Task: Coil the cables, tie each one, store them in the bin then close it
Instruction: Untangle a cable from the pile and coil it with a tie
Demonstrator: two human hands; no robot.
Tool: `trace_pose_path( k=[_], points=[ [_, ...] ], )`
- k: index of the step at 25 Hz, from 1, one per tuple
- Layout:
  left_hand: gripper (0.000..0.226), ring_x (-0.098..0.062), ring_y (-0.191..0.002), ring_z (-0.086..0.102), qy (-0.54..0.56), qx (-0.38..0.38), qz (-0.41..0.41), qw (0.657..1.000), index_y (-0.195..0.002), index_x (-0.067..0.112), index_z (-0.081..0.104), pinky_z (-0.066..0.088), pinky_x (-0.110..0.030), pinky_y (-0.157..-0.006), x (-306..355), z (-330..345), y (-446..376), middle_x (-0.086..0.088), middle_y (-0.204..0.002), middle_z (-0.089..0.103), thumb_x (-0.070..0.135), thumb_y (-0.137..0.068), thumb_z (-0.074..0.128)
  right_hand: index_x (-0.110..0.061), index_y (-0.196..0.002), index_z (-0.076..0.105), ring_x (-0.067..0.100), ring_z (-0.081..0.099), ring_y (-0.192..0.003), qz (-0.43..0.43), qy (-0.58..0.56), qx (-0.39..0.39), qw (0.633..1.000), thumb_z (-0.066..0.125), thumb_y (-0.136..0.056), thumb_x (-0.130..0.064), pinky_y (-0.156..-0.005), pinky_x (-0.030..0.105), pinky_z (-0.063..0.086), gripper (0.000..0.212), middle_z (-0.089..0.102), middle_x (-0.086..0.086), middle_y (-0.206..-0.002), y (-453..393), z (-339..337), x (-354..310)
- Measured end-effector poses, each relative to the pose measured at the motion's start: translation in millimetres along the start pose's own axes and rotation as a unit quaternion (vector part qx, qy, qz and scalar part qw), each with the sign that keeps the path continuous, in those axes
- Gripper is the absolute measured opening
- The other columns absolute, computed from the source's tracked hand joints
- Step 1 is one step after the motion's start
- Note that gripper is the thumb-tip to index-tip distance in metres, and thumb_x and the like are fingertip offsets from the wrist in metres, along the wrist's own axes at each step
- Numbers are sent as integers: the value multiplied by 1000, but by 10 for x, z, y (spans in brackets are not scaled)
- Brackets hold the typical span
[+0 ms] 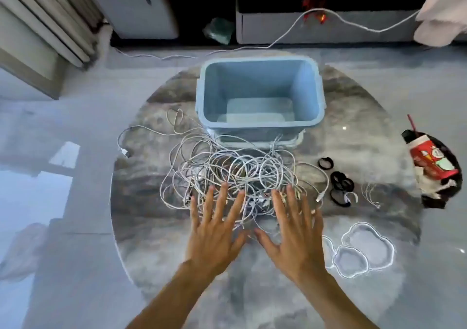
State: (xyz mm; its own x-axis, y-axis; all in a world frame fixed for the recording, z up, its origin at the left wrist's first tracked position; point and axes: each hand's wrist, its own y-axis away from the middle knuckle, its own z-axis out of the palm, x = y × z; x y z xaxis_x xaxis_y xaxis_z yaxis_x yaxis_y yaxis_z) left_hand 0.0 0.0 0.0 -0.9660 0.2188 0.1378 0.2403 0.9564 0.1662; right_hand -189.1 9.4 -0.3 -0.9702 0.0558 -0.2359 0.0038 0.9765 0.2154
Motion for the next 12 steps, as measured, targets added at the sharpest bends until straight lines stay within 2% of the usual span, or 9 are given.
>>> trace_pose_path(
  k=[2,5,9,12],
  points=[
    [75,-35,-149,18,-23,-1,42,999,-156,29,21,18,-66,-113,-123,414,-243,-10,-163,17,66,-92,34,-27,-158,16,41,35,-141,-59,18,-12,998,35,-88,-69,-111,61,27,83,10,6,-166,-214,484,104],
    [75,-35,-148,22,-57,56,106,991,-155,27,23,16,-66,-114,-295,1082,-513,-13,-162,21,67,-93,32,-27,-158,13,41,42,-135,-103,23,44,993,43,-84,-57,-111,54,23,85,10,7,-166,-546,1175,346],
    [72,-38,-146,26,-39,134,142,980,-152,22,33,17,-63,-115,-314,1385,-507,-17,-158,28,64,-94,31,-23,-154,27,38,45,-132,-160,32,132,978,51,-83,-51,-107,56,28,80,23,10,-162,-551,1402,485],
    [71,-38,-142,35,-54,128,154,978,-152,21,35,19,-60,-113,-360,1435,-556,-18,-154,36,64,-95,27,-23,-153,30,33,42,-132,-157,36,156,975,50,-83,-51,-107,53,28,78,26,8,-162,-578,1477,490]
  ],
)
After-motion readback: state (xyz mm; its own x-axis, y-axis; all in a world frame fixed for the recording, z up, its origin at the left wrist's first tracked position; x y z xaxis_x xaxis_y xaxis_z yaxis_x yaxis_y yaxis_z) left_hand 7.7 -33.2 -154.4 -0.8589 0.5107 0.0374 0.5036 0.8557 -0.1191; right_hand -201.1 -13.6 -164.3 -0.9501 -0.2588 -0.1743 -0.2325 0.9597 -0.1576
